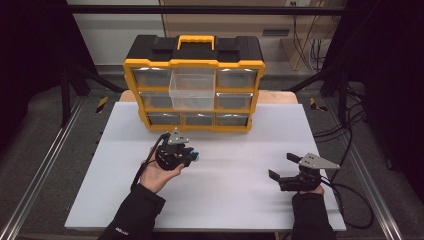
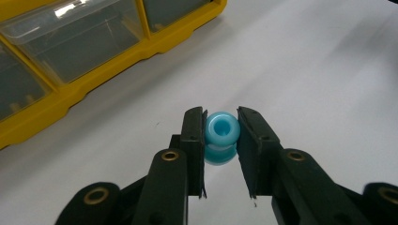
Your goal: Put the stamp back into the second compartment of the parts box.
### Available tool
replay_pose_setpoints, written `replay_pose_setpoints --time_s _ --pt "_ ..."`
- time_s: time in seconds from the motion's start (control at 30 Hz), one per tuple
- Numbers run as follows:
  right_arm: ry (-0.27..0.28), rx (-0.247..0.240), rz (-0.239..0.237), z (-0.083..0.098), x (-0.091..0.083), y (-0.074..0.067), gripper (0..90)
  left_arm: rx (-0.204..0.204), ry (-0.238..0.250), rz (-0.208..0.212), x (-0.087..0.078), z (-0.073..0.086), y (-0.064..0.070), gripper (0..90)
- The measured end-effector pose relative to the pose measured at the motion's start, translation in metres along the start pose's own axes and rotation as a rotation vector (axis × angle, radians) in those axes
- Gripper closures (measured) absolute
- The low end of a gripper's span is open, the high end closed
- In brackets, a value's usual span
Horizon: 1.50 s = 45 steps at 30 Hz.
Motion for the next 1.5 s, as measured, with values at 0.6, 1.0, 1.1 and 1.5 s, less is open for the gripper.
replay_pose_setpoints --time_s 0.6,1.0,1.1,1.5 --pt "-0.001 0.001 0.000 0.000 0.000 0.000 2.6 0.018 0.037 -0.026 -0.032 -0.012 -0.005 72.1" --pt "-0.002 0.000 0.002 0.000 0.000 0.000 2.6 0.012 0.069 -0.026 -0.053 -0.024 -0.010 72.1" --pt "-0.002 0.000 0.001 0.000 0.000 0.000 2.6 0.008 0.080 -0.024 -0.059 -0.027 -0.012 72.1" --pt "-0.001 -0.001 0.002 0.000 0.000 0.000 2.6 -0.007 0.103 -0.011 -0.073 -0.035 -0.018 72.1"
Point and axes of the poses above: each handheld gripper's, and its own axes: x roughly forward along the jaws, z roughly out of its underside, y roughly to its right, the point moved 5 cm from there along x, roughly forward along the jaws, and after that the axes turned 2 degrees about -x, right-handed, at the moved point
